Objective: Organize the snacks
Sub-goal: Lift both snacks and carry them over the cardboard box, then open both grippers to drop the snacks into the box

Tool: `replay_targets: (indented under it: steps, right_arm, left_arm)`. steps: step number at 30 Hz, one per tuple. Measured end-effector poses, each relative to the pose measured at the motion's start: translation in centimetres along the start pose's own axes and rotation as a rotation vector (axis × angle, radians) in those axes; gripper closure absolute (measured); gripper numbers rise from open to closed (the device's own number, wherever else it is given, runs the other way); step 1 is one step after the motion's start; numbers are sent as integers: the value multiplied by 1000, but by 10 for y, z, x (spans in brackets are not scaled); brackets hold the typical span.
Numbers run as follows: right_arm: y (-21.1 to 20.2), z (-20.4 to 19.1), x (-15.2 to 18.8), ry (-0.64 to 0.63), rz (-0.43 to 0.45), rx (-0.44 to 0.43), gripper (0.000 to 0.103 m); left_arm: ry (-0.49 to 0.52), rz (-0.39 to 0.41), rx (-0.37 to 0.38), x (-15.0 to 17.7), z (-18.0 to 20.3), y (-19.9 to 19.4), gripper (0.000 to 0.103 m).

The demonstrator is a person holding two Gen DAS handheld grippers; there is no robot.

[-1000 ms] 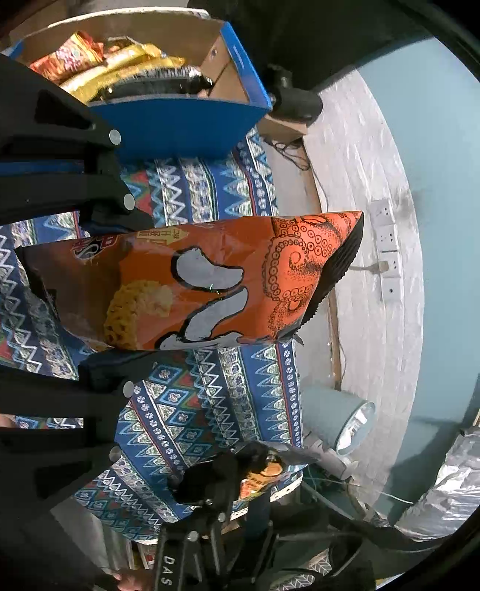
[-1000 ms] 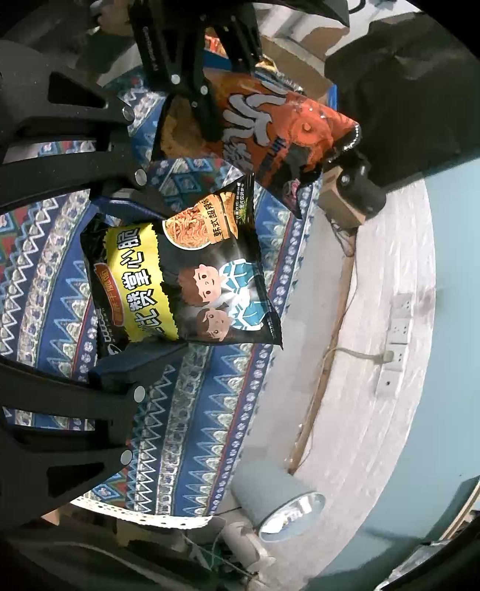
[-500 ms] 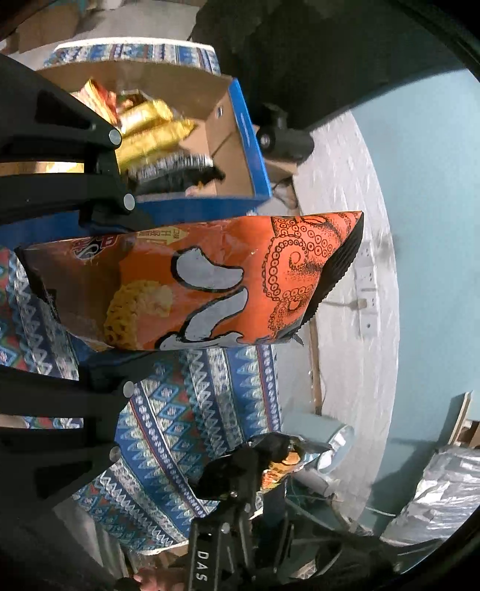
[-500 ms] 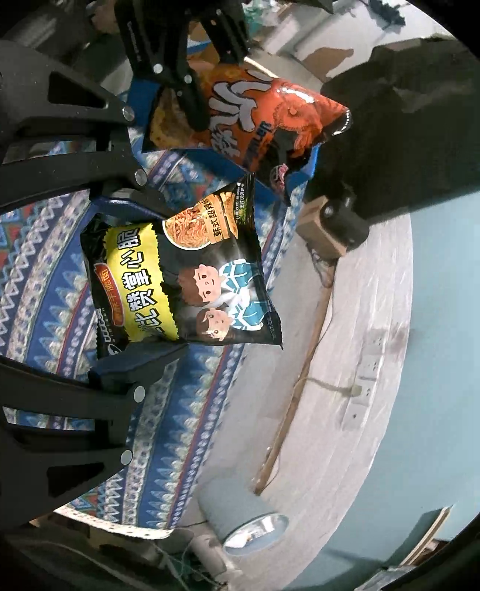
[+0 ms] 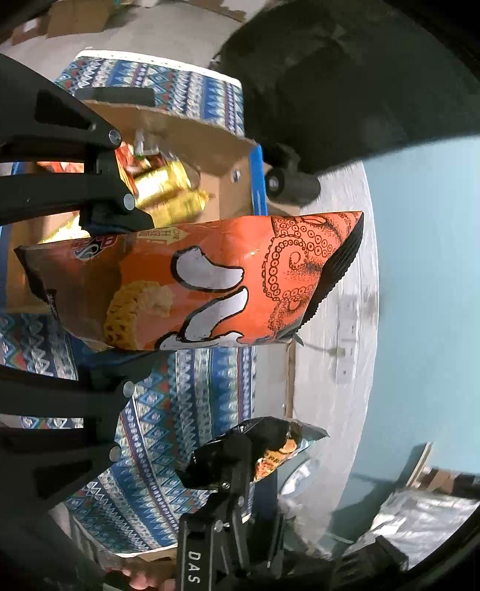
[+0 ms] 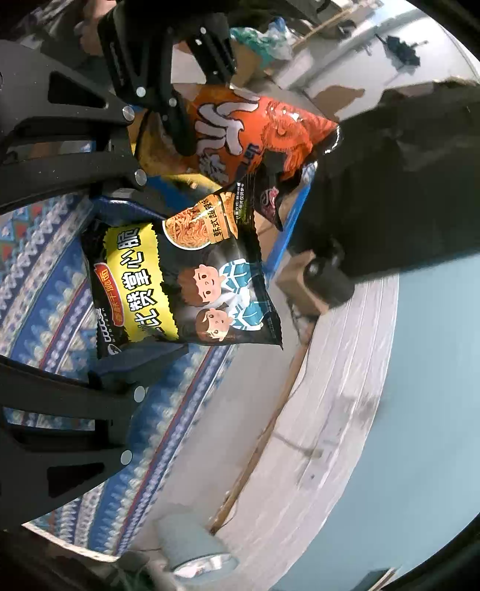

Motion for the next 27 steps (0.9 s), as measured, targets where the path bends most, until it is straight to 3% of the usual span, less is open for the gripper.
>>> replay_targets:
  steps: [16,27]
  right_arm:
    - [38,-93,-33,-130,-29,-71,44]
    - [72,-132,-45,-131,-85,-126,44]
  left_arm:
    - [-144,-5,-83,20,-102,-13,55]
    - [-210,-40,-77,33,-123,0,54]
Point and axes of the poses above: each gripper's, at about its wrist camera, not at the fingertips, and y roughly the way its jaws point, z to its right, x to its underside, the point moved 10 cm from there along y, roughly the way its jaws point, and after that the axes turned 11 degrees about x, right-handed, at the moved point
